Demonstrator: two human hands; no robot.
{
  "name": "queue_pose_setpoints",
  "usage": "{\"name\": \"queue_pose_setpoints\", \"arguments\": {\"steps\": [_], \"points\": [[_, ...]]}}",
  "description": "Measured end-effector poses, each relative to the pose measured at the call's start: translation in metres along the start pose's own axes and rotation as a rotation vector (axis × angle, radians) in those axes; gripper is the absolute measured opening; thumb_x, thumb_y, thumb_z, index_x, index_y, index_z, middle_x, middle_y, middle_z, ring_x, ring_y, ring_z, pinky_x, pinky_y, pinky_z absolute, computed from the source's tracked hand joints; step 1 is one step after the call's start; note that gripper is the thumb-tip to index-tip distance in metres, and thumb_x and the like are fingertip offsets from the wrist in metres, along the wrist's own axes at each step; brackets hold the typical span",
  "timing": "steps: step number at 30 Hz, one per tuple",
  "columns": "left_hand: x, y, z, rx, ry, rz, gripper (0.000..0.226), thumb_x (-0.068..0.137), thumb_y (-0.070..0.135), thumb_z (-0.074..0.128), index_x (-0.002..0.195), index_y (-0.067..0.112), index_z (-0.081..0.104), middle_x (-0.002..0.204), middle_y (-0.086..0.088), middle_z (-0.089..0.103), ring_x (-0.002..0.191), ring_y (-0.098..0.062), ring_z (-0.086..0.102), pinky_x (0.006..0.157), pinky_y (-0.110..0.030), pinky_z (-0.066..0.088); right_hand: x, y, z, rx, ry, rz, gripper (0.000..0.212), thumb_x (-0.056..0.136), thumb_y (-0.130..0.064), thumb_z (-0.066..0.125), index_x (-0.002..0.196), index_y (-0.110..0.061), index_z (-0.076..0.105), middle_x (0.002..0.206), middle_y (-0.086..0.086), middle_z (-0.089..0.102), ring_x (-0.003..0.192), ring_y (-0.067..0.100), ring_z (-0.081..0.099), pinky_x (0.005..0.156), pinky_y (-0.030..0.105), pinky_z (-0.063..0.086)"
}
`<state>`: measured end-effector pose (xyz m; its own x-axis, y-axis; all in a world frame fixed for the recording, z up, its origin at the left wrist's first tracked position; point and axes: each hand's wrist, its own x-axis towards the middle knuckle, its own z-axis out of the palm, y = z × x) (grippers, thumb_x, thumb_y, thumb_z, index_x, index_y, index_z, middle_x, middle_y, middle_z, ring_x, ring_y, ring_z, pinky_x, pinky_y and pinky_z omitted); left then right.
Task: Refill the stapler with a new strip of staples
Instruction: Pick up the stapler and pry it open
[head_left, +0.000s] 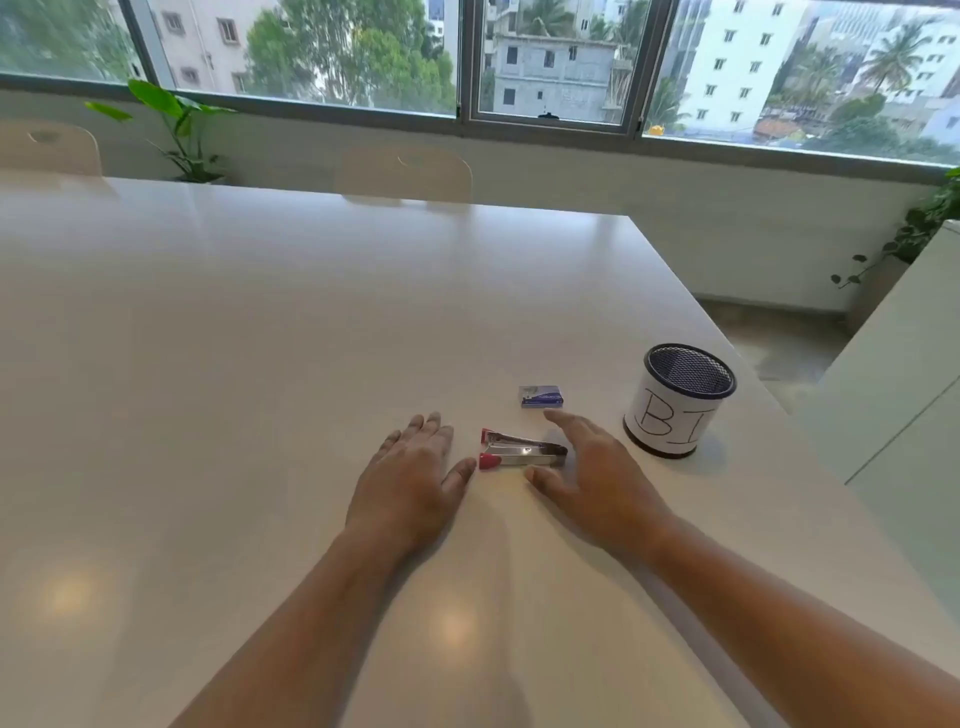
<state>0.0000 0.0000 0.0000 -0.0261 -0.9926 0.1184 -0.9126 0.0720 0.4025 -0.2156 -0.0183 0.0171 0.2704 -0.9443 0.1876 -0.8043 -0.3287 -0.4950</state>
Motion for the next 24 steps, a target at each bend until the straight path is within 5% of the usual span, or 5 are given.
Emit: {"name": "queue_pose_setpoints", "arguments": {"steps": [8, 14, 18, 21, 24], "points": [[0.004, -0.008, 0.004, 0.011, 0.011, 0.044, 0.072, 0.094, 0.062, 0.033, 0.151, 0.018, 0.031, 0.162, 0.001, 0.024, 0.150, -0.012, 0.015, 0.121, -0.031, 0.010, 0.028, -0.011, 0.012, -0.060, -0.082, -0.111, 0.071, 0.080, -0.060, 0.068, 0.138, -0.021, 0.056, 0.146, -0.003, 0.053, 0.141, 0.014, 0.036, 0.112, 0.025, 0.025], [0.005, -0.009, 0.003, -0.003, -0.010, 0.052, 0.077, 0.091, 0.068, 0.031, 0.152, 0.020, 0.028, 0.163, 0.002, 0.020, 0.150, -0.011, 0.012, 0.122, -0.031, 0.008, 0.023, -0.011, 0.022, 0.041, 0.016, -0.157, 0.047, 0.081, -0.048, 0.074, 0.118, -0.020, 0.069, 0.124, -0.004, 0.068, 0.120, 0.013, 0.057, 0.104, 0.033, 0.048], [0.003, -0.010, 0.003, -0.017, -0.008, 0.049, 0.073, 0.093, 0.061, 0.036, 0.153, 0.021, 0.026, 0.164, 0.003, 0.018, 0.150, -0.010, 0.010, 0.122, -0.030, 0.007, 0.011, -0.007, 0.022, 0.276, 0.136, -0.133, 0.034, 0.084, -0.035, 0.074, 0.111, -0.027, 0.056, 0.100, -0.012, 0.071, 0.096, 0.002, 0.069, 0.086, 0.020, 0.056], [0.003, -0.010, 0.002, -0.028, -0.022, 0.046, 0.072, 0.094, 0.059, 0.038, 0.153, 0.021, 0.025, 0.164, 0.004, 0.016, 0.151, -0.009, 0.009, 0.122, -0.030, 0.005, -0.004, -0.003, 0.017, 0.450, 0.271, -0.133, 0.037, 0.088, -0.022, 0.073, 0.107, -0.037, 0.045, 0.088, -0.018, 0.068, 0.085, -0.005, 0.068, 0.074, 0.005, 0.047], [0.003, -0.010, 0.001, -0.029, -0.033, 0.048, 0.071, 0.094, 0.058, 0.039, 0.153, 0.020, 0.026, 0.164, 0.003, 0.016, 0.151, -0.009, 0.009, 0.122, -0.029, 0.004, -0.027, 0.001, 0.011, 0.506, 0.329, -0.108, 0.033, 0.090, -0.033, 0.066, 0.118, -0.030, 0.050, 0.083, -0.025, 0.068, 0.077, -0.004, 0.064, 0.070, 0.004, 0.044]]}}
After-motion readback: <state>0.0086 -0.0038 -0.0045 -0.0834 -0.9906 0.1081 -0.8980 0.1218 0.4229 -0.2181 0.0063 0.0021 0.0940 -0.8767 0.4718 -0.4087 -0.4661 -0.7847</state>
